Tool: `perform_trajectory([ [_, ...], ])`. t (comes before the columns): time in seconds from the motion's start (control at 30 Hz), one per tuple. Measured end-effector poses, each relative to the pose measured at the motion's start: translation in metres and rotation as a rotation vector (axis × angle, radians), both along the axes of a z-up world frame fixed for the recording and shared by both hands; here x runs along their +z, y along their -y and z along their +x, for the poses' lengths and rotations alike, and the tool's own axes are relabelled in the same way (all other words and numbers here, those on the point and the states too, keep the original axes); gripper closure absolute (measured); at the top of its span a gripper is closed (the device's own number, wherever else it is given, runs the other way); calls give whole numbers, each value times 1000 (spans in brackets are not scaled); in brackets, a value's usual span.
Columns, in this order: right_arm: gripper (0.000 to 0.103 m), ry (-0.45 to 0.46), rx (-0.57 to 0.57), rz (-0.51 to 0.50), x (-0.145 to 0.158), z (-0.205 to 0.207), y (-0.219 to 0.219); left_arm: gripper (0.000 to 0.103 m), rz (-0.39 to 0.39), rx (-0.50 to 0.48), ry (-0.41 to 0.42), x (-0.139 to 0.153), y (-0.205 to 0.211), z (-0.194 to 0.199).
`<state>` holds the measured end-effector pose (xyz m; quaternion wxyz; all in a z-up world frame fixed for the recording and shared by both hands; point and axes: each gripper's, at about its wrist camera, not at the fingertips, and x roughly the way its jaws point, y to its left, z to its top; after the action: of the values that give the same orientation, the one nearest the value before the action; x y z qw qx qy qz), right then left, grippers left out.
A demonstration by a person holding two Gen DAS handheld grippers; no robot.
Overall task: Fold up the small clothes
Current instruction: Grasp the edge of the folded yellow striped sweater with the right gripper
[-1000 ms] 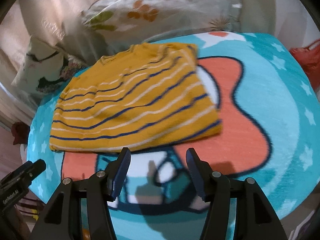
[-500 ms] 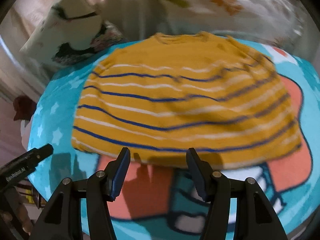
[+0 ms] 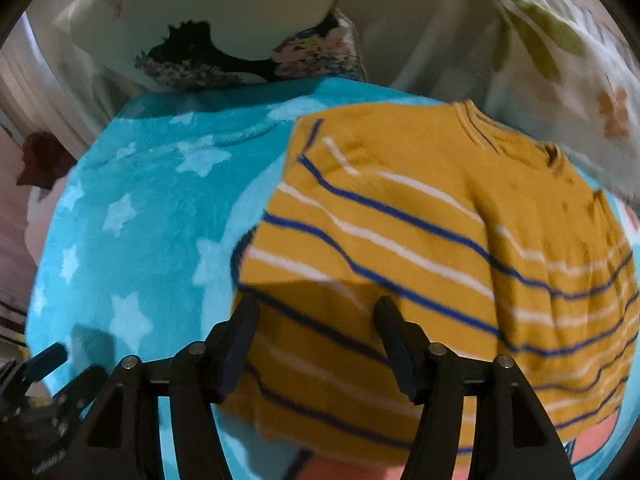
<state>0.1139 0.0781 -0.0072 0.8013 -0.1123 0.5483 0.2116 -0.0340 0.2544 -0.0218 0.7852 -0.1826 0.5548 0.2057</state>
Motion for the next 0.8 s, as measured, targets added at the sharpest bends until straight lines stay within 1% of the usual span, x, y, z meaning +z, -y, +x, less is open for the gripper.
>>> perform_trajectory([
  [0.17, 36, 56, -2, -115, -13, 6, -20, 31, -11, 0, -4, -3, -8, -3],
  [0.27, 35, 104, 29, -231, -24, 3, -34, 31, -16, -3, -5, -5, -11, -3],
  [0.3, 35, 142, 51, -279, -28, 0, -41, 31, -17, -5, -5, -5, -12, -3],
  [0.37, 38, 180, 59, -296, -29, -4, -46, 31, -18, -6, -5, -6, -13, -3],
  [0.4, 47, 180, 51, -294, -29, -4, -46, 31, -19, -5, -6, -6, -13, -2],
  [0.43, 58, 184, 46, -299, -29, -4, -46, 31, -20, -6, -8, -6, -13, -2],
  [0.47, 63, 191, 40, -306, -29, -4, -45, 31, -23, -7, -10, -8, -13, -2],
  [0.53, 75, 186, 35, -282, -27, -3, -41, 31, -31, -4, -13, -11, -13, -3],
  [0.6, 79, 166, 27, -242, -23, 1, -34, 31, -35, 4, -18, -13, -12, -3],
  [0.73, 82, 105, -17, -124, -16, 8, -19, 31, -34, 26, -23, -15, -6, -4],
  [0.77, 82, 87, -32, -86, -13, 12, -14, 31, -30, 32, -24, -14, -5, -5],
  [0.8, 82, 60, -53, -27, -7, 17, -4, 31, -26, 42, -24, -13, -2, -5],
])
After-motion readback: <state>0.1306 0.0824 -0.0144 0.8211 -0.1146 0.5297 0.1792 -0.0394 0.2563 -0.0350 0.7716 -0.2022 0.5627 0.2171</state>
